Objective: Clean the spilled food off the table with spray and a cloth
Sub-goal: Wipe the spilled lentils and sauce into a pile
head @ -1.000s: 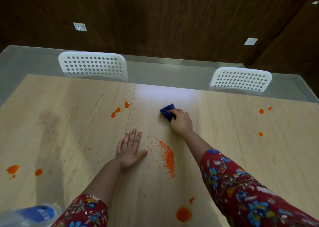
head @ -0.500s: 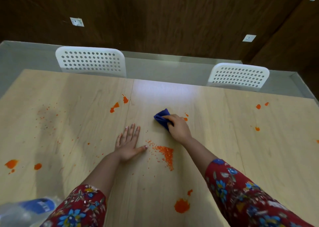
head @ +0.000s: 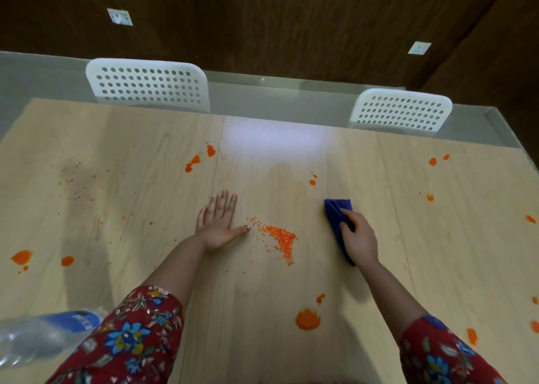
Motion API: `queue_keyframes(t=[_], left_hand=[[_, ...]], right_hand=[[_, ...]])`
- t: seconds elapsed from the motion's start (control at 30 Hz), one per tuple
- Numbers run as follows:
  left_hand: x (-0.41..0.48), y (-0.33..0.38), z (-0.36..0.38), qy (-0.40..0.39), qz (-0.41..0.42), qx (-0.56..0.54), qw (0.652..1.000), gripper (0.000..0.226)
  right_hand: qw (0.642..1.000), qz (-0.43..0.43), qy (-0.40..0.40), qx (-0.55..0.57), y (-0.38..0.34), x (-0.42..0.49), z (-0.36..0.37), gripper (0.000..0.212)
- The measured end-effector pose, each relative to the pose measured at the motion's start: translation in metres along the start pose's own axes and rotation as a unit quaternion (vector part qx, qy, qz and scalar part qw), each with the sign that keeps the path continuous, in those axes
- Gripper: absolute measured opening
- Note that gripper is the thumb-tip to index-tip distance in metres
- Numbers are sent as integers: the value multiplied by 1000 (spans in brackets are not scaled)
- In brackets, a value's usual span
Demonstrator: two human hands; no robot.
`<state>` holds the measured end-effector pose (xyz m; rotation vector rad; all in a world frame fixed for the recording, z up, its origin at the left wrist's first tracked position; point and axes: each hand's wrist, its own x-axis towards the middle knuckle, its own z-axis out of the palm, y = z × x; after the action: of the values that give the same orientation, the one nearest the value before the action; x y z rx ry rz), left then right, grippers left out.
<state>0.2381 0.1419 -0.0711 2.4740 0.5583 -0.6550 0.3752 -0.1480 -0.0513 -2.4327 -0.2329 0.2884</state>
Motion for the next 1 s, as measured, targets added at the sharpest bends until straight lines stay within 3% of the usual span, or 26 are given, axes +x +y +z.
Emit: queue_keyframes(t=[0.17, 0.33, 0.43, 0.5, 0.6, 0.7, 0.87, 0.93, 1.0], left_hand=[[-4, -1, 0, 26, 10, -9, 1000, 87], [-39, -12, 10, 178, -7, -48, 983, 72], [-62, -29, 15, 221, -38, -30, 974, 67], [-68, -36, 17, 219, -47, -5, 975, 65], [-72, -39, 20, 202, -47, 22, 978, 65], [-74, -36, 19, 200, -58, 16, 978, 65], [-78, -28, 14, 209, -71, -7, 975, 64], [-79, -29, 11, 173, -75, -1, 982, 69], [-86, -31, 12, 145, -74, 9, 987, 75]], right_hand=[[999, -27, 40, -5, -27, -33, 50, 38], [996, -86, -15, 16, -77, -52, 94, 36], [993, -90, 30, 71, -86, -35, 91, 35], [996, -64, 47, 41, -86, -12, 90, 37], [997, -55, -22, -48, -95, 17, 94, 41], [978, -152, -118, -81, -113, 25, 102, 40], [911, -281, -281, -112, -117, -3, 90, 38], [922, -294, -249, -45, -103, -13, 71, 37], [959, -243, -142, 25, -80, -16, 51, 36]])
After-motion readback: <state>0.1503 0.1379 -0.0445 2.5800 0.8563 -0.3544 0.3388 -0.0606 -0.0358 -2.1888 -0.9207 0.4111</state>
